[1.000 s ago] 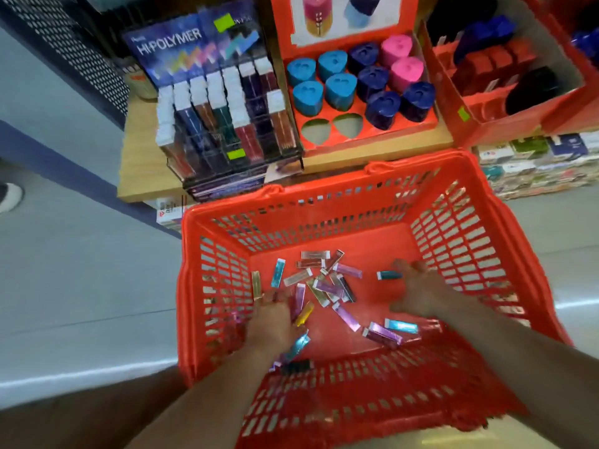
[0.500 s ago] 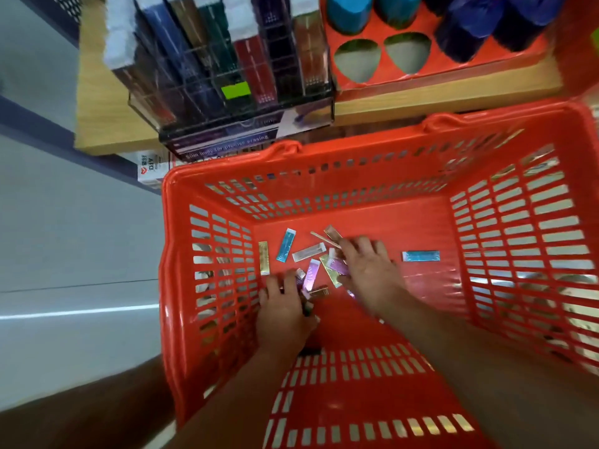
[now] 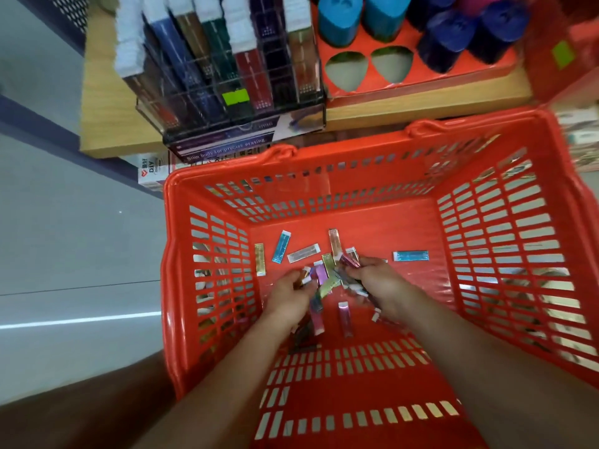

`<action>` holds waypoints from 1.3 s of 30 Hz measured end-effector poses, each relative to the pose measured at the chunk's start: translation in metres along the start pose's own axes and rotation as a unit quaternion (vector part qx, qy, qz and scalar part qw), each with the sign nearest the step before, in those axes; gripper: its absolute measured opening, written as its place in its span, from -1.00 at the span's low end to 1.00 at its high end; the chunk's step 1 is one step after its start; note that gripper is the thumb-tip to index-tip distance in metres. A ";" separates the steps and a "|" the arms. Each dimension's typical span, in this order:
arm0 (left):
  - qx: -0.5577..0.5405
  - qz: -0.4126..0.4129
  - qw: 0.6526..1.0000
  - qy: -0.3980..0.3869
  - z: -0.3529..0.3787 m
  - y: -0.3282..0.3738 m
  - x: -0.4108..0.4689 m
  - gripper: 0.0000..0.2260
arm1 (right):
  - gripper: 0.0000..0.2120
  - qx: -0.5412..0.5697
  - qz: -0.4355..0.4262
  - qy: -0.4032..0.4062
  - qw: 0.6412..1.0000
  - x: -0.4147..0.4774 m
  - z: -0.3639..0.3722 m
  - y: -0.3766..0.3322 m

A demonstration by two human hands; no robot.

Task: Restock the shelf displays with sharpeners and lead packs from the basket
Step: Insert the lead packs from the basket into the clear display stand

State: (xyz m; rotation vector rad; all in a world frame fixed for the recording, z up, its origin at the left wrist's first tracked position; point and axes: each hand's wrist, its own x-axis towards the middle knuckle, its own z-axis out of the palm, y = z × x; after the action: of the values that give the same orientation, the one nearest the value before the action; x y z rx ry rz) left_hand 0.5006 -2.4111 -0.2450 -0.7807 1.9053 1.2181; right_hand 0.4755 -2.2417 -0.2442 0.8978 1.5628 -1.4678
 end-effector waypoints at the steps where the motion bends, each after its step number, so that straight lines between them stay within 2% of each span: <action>1: -0.103 -0.034 0.994 -0.016 -0.002 0.008 -0.003 -0.76 | -0.84 0.045 0.018 -0.015 0.999 -0.005 -0.002 -0.003; 3: -0.263 -0.075 0.961 -0.051 -0.008 0.026 -0.011 -0.83 | -0.83 0.086 0.024 -0.025 0.996 -0.013 -0.002 -0.009; 6: -0.332 -0.047 0.939 -0.077 -0.013 0.050 -0.033 -0.93 | -0.87 0.043 -0.024 -0.014 0.999 -0.035 0.005 -0.024; 9: -0.315 0.030 0.943 -0.101 -0.014 0.062 -0.052 -0.88 | -0.83 0.007 -0.085 0.002 0.996 -0.061 0.017 -0.038; 11: -0.310 0.074 0.942 -0.102 -0.016 0.071 -0.064 -0.93 | -0.72 0.033 -0.103 -0.009 0.994 -0.076 0.021 -0.041; 14: -0.302 0.117 0.942 -0.092 -0.021 0.084 -0.083 -0.87 | -0.60 0.070 -0.135 -0.053 0.987 -0.100 0.022 -0.047; 19: -0.230 0.157 0.959 -0.056 -0.022 0.098 -0.112 -0.91 | -0.66 0.184 -0.124 -0.149 0.964 -0.134 0.022 -0.053; 21: -0.194 0.179 0.964 -0.043 -0.023 0.103 -0.121 -0.85 | -0.68 0.163 -0.128 -0.128 0.970 -0.148 0.020 -0.055; 24: -0.164 0.218 0.961 -0.038 -0.025 0.112 -0.135 -0.91 | -0.74 0.159 -0.147 -0.095 0.972 -0.159 0.019 -0.056; 27: -0.164 0.212 0.961 -0.063 -0.032 0.118 -0.145 -0.95 | -0.73 0.190 -0.182 -0.090 0.961 -0.162 0.016 -0.058; 31: -0.259 0.170 0.950 -0.049 -0.047 0.128 -0.155 -0.96 | -0.74 0.155 -0.200 -0.115 0.960 -0.175 0.006 -0.063; 34: -0.276 0.193 0.941 -0.033 -0.057 0.141 -0.166 -0.89 | -0.73 0.110 -0.209 -0.141 0.961 -0.184 0.001 -0.066; 39: -0.266 0.221 0.935 -0.078 -0.057 0.146 -0.183 -0.91 | -0.63 0.117 -0.222 -0.186 0.950 -0.195 -0.001 -0.071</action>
State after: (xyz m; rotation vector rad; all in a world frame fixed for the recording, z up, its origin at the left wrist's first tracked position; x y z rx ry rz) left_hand 0.4695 -2.3912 -0.0068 -0.5023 1.6799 2.0661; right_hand 0.4964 -2.2419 -0.0382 0.3637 1.3745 -2.0402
